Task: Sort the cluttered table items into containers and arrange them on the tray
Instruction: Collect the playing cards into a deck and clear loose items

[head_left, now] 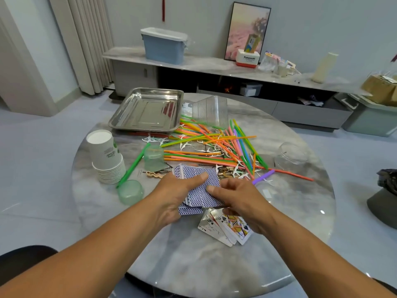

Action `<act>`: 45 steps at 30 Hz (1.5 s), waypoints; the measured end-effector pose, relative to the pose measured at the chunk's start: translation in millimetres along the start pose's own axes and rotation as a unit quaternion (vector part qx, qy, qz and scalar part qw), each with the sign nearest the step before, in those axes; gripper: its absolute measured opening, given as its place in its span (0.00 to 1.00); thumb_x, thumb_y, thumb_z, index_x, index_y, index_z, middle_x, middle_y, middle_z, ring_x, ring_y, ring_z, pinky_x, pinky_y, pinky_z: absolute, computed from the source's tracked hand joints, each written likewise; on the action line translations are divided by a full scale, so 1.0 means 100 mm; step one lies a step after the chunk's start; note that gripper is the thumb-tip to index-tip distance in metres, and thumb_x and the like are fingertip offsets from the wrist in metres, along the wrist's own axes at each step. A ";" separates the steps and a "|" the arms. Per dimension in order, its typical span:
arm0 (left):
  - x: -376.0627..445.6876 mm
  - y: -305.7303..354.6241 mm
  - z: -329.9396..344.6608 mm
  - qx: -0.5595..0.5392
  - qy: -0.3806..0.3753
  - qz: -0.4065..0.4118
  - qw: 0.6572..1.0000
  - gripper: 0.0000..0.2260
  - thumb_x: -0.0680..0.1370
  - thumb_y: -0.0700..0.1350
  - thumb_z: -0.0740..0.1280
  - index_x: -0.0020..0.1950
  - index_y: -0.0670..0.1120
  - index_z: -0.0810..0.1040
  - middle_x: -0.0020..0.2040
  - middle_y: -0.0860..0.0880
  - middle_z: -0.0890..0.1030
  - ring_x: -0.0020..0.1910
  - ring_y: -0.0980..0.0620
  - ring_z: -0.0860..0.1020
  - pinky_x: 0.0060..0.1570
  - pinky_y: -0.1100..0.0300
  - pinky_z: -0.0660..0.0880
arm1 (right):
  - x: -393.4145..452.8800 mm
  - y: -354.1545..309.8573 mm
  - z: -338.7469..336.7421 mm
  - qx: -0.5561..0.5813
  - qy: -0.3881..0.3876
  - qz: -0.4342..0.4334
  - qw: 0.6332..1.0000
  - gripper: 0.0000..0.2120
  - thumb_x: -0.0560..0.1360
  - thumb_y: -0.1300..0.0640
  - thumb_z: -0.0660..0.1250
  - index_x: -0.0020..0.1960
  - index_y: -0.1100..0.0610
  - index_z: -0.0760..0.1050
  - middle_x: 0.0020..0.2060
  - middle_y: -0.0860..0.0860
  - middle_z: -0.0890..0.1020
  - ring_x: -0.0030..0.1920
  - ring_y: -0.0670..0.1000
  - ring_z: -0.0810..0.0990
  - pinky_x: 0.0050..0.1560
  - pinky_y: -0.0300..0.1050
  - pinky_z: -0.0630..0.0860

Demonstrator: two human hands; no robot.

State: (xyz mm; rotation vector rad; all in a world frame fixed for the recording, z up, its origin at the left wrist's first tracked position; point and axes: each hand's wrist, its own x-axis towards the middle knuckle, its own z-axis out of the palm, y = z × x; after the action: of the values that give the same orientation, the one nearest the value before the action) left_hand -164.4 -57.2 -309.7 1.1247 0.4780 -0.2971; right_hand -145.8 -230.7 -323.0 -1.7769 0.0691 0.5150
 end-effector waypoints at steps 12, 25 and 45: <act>0.06 0.01 0.00 0.035 0.062 0.008 0.997 0.16 0.72 0.30 0.74 0.58 0.40 0.80 0.47 0.37 0.86 0.43 0.36 0.86 0.46 0.34 0.81 | 0.06 -0.07 -0.15 0.037 0.011 0.059 0.998 0.11 0.78 0.53 0.73 0.51 0.61 0.82 0.42 0.55 0.87 0.33 0.46 0.82 0.31 0.37 0.79; 0.07 0.12 -0.06 -0.025 0.094 -0.036 0.995 0.04 0.78 0.33 0.65 0.51 0.36 0.76 0.43 0.36 0.85 0.39 0.40 0.84 0.48 0.42 0.82 | 0.05 0.04 -0.32 -0.417 0.076 0.043 0.905 0.08 0.77 0.50 0.72 0.44 0.53 0.84 0.42 0.52 0.85 0.43 0.49 0.82 0.44 0.48 0.79; 0.14 -0.15 -0.02 0.062 0.032 0.031 0.997 0.20 0.70 0.32 0.77 0.59 0.46 0.81 0.48 0.41 0.87 0.44 0.40 0.86 0.42 0.43 0.83 | -0.04 -0.04 -0.02 -0.038 0.047 0.005 0.998 0.18 0.73 0.43 0.75 0.49 0.57 0.80 0.40 0.51 0.85 0.31 0.45 0.82 0.30 0.38 0.77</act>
State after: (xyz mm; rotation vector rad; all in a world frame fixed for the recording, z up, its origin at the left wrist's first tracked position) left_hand -159.9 -61.8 -328.9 1.2703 0.4858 -0.2382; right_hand -147.2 -232.3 -317.6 -1.8754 0.1244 0.4463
